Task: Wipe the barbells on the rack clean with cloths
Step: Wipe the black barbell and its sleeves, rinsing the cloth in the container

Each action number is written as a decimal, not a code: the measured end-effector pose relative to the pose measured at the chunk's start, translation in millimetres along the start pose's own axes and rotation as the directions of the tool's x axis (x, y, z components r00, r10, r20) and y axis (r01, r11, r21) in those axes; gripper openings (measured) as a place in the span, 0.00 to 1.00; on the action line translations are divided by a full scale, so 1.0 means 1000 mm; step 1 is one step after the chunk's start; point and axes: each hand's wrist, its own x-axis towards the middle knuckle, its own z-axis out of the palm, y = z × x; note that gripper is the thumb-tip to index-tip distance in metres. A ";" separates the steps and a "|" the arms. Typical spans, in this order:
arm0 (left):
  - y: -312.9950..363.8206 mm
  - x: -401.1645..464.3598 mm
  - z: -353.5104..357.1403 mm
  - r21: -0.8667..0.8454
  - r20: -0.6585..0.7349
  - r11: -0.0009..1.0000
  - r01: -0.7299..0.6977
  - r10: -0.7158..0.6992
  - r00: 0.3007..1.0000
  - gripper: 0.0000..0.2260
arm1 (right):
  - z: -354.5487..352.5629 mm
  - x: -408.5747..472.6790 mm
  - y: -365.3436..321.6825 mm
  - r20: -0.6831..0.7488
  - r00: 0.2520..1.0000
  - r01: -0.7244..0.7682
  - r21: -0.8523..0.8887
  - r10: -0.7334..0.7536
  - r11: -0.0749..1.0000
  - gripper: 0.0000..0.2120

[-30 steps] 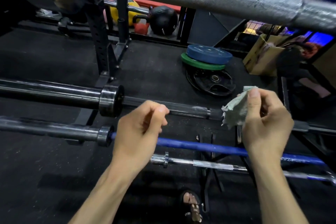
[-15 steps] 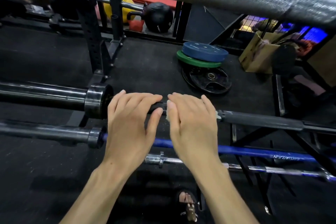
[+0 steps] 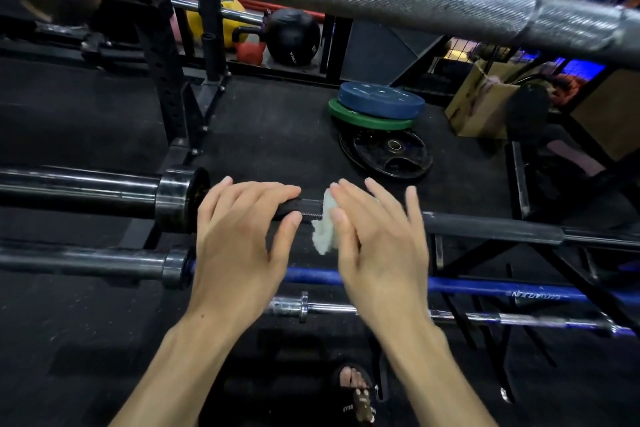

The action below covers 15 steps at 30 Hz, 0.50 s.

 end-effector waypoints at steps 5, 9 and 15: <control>-0.003 0.000 -0.003 -0.006 0.013 1.000 -0.012 0.013 1.000 0.13 | -0.015 0.004 0.037 -0.137 0.971 -0.193 0.027 0.195 0.981 0.15; 0.001 -0.001 -0.002 -0.008 0.007 1.000 -0.019 0.020 1.000 0.12 | -0.002 0.007 0.005 -0.067 0.991 -0.110 0.070 0.114 0.992 0.16; 0.000 0.000 -0.003 -0.019 0.006 1.000 -0.020 0.021 1.000 0.11 | -0.005 0.018 0.013 -0.041 0.984 -0.174 0.034 0.176 0.984 0.17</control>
